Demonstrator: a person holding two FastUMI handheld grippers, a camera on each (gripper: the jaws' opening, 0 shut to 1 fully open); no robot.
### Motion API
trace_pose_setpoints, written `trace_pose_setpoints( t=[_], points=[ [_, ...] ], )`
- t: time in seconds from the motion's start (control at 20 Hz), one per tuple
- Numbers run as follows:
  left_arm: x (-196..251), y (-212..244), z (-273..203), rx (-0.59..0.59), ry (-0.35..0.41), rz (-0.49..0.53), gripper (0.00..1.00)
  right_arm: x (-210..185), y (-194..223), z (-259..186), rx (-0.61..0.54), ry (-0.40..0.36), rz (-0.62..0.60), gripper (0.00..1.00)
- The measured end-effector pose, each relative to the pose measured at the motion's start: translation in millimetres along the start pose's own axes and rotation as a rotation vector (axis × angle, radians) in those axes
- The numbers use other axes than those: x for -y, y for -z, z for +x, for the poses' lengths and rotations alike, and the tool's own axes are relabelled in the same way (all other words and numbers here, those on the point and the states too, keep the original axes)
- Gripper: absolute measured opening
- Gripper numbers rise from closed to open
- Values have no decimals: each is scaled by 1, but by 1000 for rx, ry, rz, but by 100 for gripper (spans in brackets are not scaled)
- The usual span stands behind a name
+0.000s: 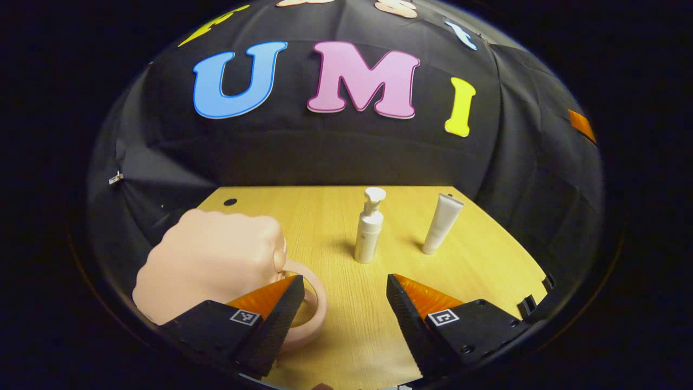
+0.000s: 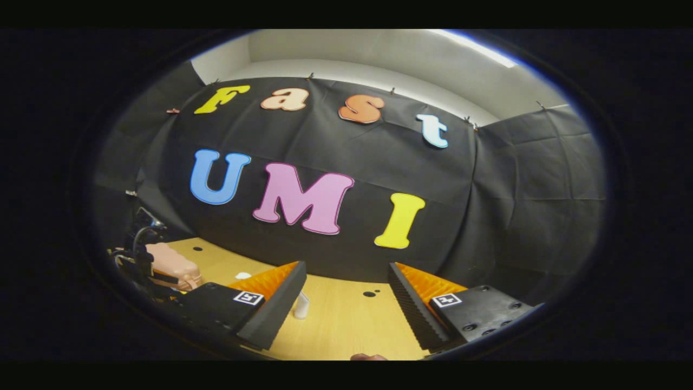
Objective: First open the suitcase, pack the skin care products into it, and then close the suitcase.
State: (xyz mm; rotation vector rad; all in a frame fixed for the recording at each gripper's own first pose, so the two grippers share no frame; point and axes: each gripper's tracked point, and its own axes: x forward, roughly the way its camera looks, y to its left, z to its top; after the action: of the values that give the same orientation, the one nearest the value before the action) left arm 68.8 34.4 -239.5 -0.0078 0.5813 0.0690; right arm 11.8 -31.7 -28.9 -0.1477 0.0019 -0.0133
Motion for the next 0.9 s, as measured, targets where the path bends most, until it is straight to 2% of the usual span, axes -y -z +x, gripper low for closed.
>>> trace_pose_setpoints(
  t=[0.25,0.45,0.5,0.55,0.6,0.65,0.7,0.8,0.9],
  points=[
    [-3,30,41,-139,-42,-35,96,25,32,19,-49,-30,45,96],
    [-22,46,61,-207,-134,-83,95,49,65,35,-103,-40,59,95],
    [-25,50,67,-222,-143,-74,89,56,74,38,-115,-42,68,96],
    [-21,52,73,-241,-119,-69,83,61,81,42,-128,-45,77,96],
    [-18,58,75,-272,-111,-58,72,65,89,46,-143,-50,86,96],
    [-25,62,73,-298,-131,-46,72,68,95,50,-156,-60,96,96],
    [-34,61,78,-295,-159,-40,54,72,101,55,-169,-67,108,96],
    [-29,46,72,-278,-134,-56,20,83,113,65,-191,-71,129,96],
    [-28,26,67,-249,-144,10,16,91,120,73,-194,-74,149,96]
  ],
)
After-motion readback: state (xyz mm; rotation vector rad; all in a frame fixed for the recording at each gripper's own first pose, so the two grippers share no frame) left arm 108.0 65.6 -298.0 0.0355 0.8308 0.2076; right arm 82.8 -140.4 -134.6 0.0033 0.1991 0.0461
